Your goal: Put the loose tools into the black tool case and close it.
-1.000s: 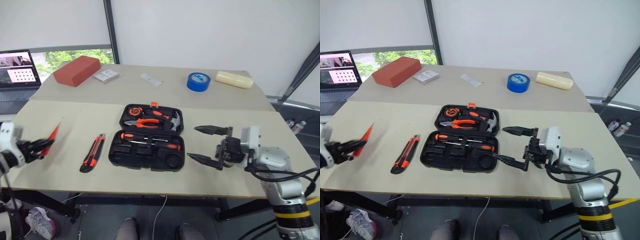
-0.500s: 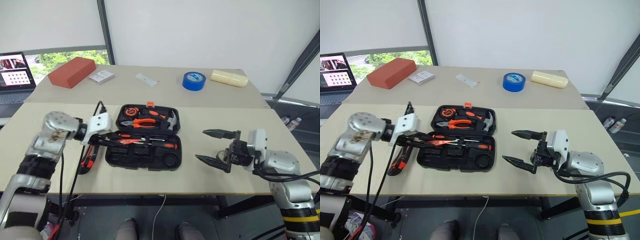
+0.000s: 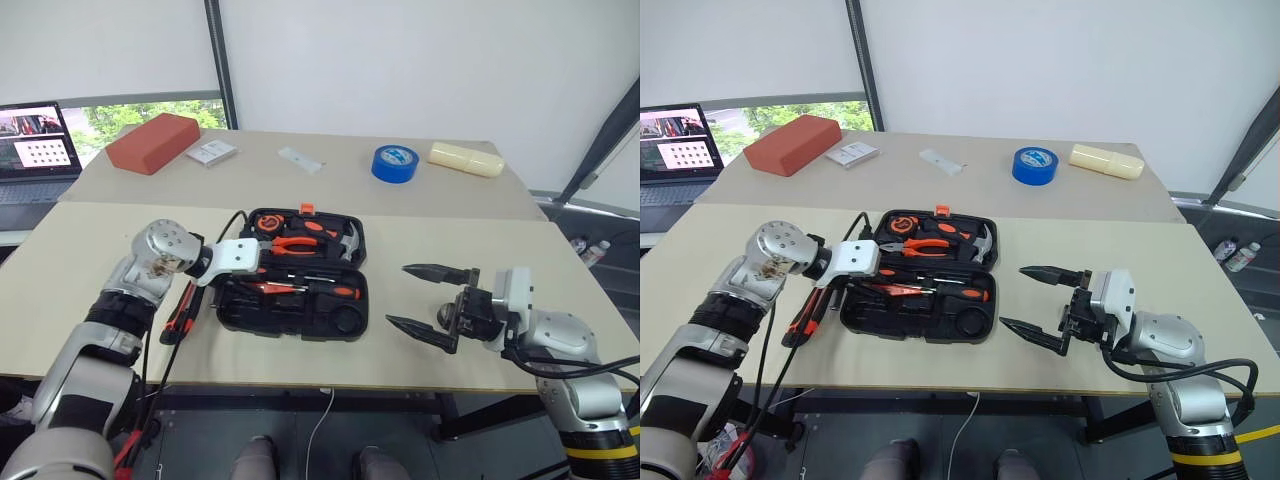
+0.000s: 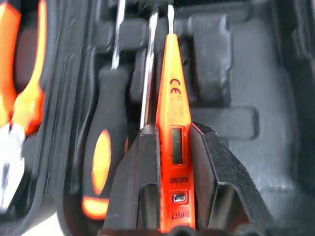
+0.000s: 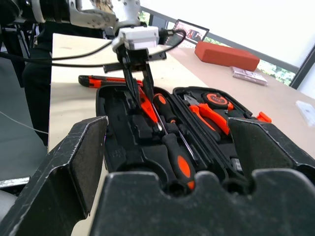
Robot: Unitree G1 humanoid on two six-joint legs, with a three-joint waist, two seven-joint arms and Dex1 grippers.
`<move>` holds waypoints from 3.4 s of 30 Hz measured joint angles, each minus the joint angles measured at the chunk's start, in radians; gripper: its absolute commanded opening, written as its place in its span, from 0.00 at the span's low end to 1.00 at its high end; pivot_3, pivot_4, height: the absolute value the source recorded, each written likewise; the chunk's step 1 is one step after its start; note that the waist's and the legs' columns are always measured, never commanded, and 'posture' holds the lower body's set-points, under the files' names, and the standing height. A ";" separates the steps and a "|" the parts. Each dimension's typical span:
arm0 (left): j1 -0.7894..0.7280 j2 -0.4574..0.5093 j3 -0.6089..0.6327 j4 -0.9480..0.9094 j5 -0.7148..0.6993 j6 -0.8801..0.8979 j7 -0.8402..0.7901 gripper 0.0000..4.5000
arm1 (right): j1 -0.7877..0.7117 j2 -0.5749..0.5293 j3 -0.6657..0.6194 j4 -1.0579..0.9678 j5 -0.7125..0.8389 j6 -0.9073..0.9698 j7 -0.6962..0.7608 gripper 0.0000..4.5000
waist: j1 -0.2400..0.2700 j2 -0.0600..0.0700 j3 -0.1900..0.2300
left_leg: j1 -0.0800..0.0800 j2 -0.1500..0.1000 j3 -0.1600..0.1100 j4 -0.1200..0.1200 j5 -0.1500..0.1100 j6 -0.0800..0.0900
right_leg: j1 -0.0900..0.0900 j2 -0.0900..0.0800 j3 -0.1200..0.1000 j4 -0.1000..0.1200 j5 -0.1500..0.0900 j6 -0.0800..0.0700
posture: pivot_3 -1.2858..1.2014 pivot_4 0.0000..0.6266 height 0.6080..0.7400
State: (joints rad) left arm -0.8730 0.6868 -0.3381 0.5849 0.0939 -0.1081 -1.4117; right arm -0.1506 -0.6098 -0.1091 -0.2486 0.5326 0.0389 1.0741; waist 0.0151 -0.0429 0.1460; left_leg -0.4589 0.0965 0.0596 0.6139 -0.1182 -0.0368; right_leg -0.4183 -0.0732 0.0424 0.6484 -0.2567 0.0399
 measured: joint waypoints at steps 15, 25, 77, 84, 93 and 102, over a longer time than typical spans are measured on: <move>-0.019 0.050 -0.045 -0.024 0.085 -0.021 -0.019 0.10 | -0.002 0.010 0.019 0.000 -0.001 -0.001 -0.006 1.00 | -0.012 0.000 0.000 | 0.002 0.000 -0.002 0.000 0.000 0.000 | 0.001 0.002 0.001 0.002 0.000 0.000 | 0.52 0.24 1.00; -0.027 0.059 -0.077 -0.006 0.147 -0.095 0.007 0.10 | -0.007 0.011 0.021 0.004 -0.005 -0.007 0.007 1.00 | -0.014 0.001 0.000 | 0.011 0.001 -0.002 -0.001 0.000 0.000 | 0.009 0.002 0.001 0.002 -0.001 0.001 | 0.52 0.24 1.00; 0.329 -0.095 0.265 -0.096 -0.238 0.055 0.249 0.01 | 0.043 0.032 0.022 0.024 -0.041 -0.011 -0.006 1.00 | -0.007 0.005 -0.002 | 0.017 0.001 -0.002 -0.003 -0.001 -0.001 | 0.015 0.002 0.000 0.000 -0.008 -0.002 | 0.52 0.24 1.00; 0.355 -0.057 0.271 -0.163 -0.252 0.143 0.235 0.01 | 0.043 0.033 0.022 0.027 -0.041 -0.011 -0.005 1.00 | -0.006 0.005 -0.002 | 0.017 0.001 -0.002 -0.004 0.000 0.000 | 0.015 0.002 0.000 0.000 -0.008 -0.002 | 0.52 0.24 1.00; 0.491 -0.077 0.411 -0.313 -0.400 0.217 0.278 0.16 | 0.043 0.039 0.022 0.036 -0.041 -0.022 -0.004 1.00 | -0.015 0.004 -0.001 | 0.016 0.002 -0.001 -0.005 -0.003 -0.005 | 0.014 0.002 0.000 0.000 -0.007 -0.004 | 0.52 0.24 1.00; 1.058 -0.068 0.883 -0.692 -0.593 0.257 0.430 0.90 | 0.046 0.056 0.022 0.127 -0.055 -0.145 0.063 1.00 | -0.038 0.004 -0.001 | 0.018 0.004 0.000 -0.008 -0.004 -0.003 | 0.013 0.002 0.000 -0.001 -0.007 -0.008 | 0.52 0.24 1.00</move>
State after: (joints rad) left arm 0.1854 0.6187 0.5452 -0.1067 -0.4990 0.1494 -0.9816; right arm -0.1041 -0.5534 -0.0875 -0.1211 0.4772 -0.1060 1.1373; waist -0.0230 -0.0385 0.1452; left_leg -0.4408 0.1001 0.0593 0.6054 -0.1221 -0.0395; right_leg -0.4052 -0.0714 0.0421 0.6469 -0.2640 0.0316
